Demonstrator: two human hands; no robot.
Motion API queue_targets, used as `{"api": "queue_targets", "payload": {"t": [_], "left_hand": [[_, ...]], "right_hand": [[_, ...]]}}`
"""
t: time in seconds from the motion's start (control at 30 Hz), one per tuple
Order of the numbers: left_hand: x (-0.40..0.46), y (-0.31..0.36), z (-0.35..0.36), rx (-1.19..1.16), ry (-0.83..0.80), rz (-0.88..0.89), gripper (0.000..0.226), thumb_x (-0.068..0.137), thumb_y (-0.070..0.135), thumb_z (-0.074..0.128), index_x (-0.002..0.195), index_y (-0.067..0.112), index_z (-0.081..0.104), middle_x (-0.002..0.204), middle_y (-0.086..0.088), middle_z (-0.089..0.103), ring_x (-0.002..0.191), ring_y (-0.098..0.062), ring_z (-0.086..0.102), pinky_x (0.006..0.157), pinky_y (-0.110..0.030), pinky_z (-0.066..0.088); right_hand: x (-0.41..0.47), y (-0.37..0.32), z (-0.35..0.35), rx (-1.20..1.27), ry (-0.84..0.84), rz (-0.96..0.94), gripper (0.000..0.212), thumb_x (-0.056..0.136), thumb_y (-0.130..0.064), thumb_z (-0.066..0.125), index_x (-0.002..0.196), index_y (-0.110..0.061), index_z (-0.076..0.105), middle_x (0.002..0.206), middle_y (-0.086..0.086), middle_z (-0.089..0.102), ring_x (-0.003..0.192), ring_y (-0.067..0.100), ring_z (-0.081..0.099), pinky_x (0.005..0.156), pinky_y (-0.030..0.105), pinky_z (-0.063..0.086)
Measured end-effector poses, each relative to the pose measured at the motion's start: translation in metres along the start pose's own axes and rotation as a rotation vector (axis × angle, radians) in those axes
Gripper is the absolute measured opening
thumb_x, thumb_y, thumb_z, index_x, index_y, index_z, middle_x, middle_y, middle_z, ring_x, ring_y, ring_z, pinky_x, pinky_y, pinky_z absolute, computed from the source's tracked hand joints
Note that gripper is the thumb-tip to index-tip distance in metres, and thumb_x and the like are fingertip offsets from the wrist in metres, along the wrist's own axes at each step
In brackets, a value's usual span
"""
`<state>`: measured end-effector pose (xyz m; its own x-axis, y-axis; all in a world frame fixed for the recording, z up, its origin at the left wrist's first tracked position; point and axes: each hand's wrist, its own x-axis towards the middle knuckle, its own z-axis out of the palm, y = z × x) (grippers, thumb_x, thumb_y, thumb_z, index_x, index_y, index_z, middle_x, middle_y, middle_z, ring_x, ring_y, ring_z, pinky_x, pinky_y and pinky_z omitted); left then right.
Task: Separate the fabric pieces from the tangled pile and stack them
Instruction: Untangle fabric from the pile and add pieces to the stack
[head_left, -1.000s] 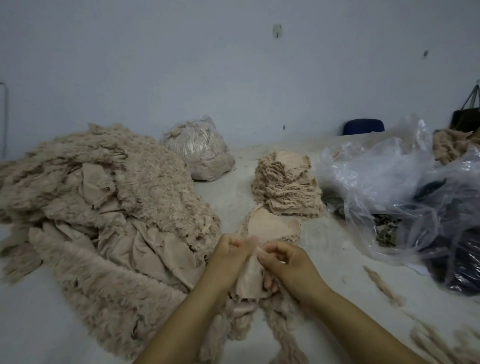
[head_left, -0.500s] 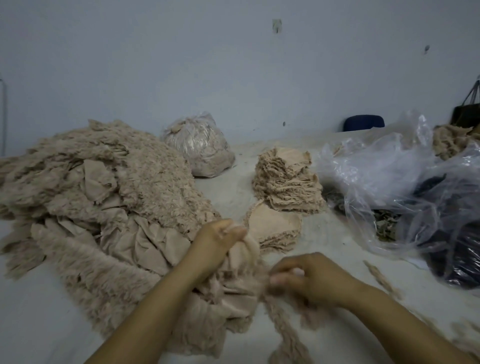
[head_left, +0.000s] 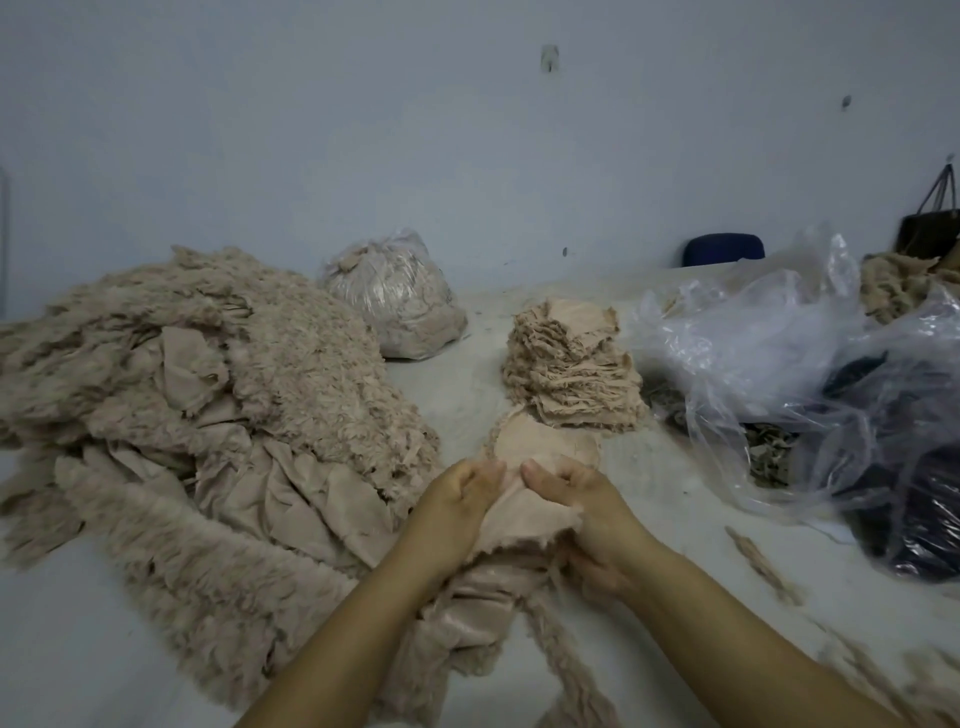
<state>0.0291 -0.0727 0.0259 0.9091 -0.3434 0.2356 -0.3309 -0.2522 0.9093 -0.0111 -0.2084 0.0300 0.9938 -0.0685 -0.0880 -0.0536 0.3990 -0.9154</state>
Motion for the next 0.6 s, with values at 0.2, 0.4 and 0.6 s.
{"api": "queue_targets", "payload": {"t": [0.2, 0.4, 0.6], "left_hand": [[-0.011, -0.009, -0.010, -0.213, -0.262, -0.189, 0.034, 0.084, 0.030, 0.062, 0.061, 0.006, 0.052, 0.034, 0.005, 0.032, 0.028, -0.006, 0.021, 0.034, -0.013, 0.019], [-0.010, -0.022, -0.032, -0.142, -0.247, -0.250, 0.039, 0.086, 0.041, 0.052, 0.078, 0.006, 0.066, 0.046, 0.002, 0.057, 0.038, -0.007, 0.046, 0.042, -0.018, 0.037], [-0.003, 0.014, 0.002, -0.635, -0.248, -0.509, 0.062, 0.062, 0.061, 0.066, 0.099, 0.010, 0.069, 0.092, -0.013, 0.074, 0.084, -0.024, 0.072, 0.069, -0.033, 0.057]], "right_hand": [[0.011, -0.013, -0.014, -0.068, 0.318, -0.218, 0.021, 0.097, -0.014, 0.052, 0.077, -0.011, 0.048, 0.046, -0.001, 0.040, 0.036, 0.008, 0.035, 0.032, 0.016, 0.027], [0.011, -0.028, -0.033, -0.058, 0.331, -0.211, 0.017, 0.099, -0.011, 0.049, 0.083, -0.014, 0.057, 0.047, -0.007, 0.056, 0.037, 0.004, 0.049, 0.035, 0.016, 0.038], [0.008, -0.004, -0.016, -0.162, 0.110, -0.332, 0.013, 0.095, -0.006, 0.052, 0.102, -0.002, 0.063, 0.089, 0.012, 0.071, 0.080, 0.022, 0.067, 0.072, 0.034, 0.054]]}}
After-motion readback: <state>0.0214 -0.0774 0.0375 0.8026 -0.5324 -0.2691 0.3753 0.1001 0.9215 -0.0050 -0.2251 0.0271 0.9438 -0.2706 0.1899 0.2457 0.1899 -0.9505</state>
